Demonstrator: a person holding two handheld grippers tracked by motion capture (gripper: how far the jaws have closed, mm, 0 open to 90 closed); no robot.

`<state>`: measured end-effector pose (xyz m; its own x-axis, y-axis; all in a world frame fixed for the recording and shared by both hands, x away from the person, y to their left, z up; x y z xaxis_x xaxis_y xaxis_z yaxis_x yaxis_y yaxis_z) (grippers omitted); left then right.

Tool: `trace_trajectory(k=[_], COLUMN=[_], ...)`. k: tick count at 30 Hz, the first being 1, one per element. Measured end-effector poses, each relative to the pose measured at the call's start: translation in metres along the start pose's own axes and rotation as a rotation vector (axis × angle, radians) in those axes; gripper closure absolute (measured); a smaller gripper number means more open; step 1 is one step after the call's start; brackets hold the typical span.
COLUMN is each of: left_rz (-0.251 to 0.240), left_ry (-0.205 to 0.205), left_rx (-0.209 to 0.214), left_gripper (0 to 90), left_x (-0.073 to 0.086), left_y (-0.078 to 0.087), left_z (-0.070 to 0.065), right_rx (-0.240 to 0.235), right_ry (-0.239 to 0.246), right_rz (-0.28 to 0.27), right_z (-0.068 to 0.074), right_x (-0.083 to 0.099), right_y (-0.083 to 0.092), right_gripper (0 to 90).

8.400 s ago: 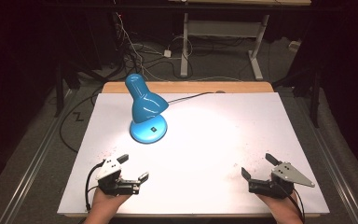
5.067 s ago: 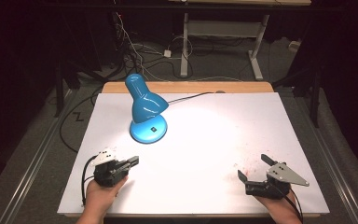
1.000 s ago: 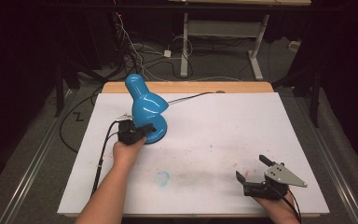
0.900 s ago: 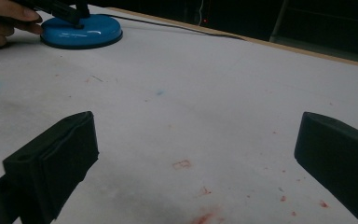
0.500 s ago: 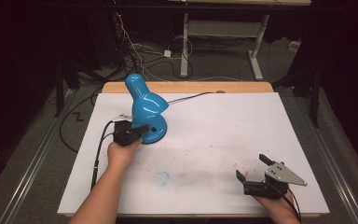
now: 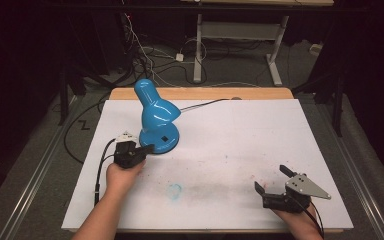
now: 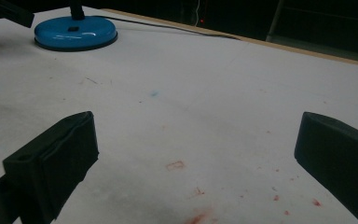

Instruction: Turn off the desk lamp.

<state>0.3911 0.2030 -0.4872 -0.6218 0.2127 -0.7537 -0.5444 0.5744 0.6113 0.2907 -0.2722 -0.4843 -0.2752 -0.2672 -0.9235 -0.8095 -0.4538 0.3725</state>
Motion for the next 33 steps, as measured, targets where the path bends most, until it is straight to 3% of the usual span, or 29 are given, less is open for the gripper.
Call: trace_trajectory(k=[3,7,13,21,23,25,29,33], left_rz=[0.019,0.029,0.048,-0.011,-0.004,0.009,-0.019,-0.018], left_ry=[-0.019,-0.008,-0.027,-0.062,-0.064,-0.095,-0.063,-0.087], left_rx=[-0.019,-0.013,-0.008,0.015,0.031,0.009,0.026,0.016], left_gripper=[88.3,88.3,88.3,88.2,88.2,88.2,88.1,88.1], left_x=[0.008,0.02,0.034,0.057,0.064,0.066,0.065,0.065], left_y=[0.006,0.016,0.031,0.05,0.05,0.051,0.052,0.052], left_z=[-0.006,-0.013,-0.026,-0.044,-0.046,-0.047,-0.042,-0.045], right_rx=[0.0,0.003,0.002,-0.003,0.001,0.008,0.018,0.019], right_ry=[0.001,-0.001,0.003,0.003,0.002,-0.008,-0.014,-0.012], right_rz=[-0.002,-0.005,-0.001,0.012,0.003,0.0,-0.006,-0.003], right_z=[0.0,0.0,0.001,0.001,-0.001,-0.003,-0.005,-0.004], right_x=[0.0,-0.001,0.0,0.002,0.001,0.001,0.0,0.0], right_y=[0.001,0.002,0.002,0.001,0.002,0.004,0.006,0.005], right_gripper=[0.2,0.1,0.1,0.1,0.2,0.1,0.1,0.2])
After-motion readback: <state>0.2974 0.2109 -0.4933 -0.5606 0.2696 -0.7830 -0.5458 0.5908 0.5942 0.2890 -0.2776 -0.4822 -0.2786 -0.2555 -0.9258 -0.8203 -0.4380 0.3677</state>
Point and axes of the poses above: each handheld gripper's, and its own axes: y roughly backward along the jaws, x roughly out of its underside, z roughly to its left, the point moved 1 cm from there along -y, roughly forward along the jaws, and after that the axes turned 3 degrees about z, right-handed, at the moved point
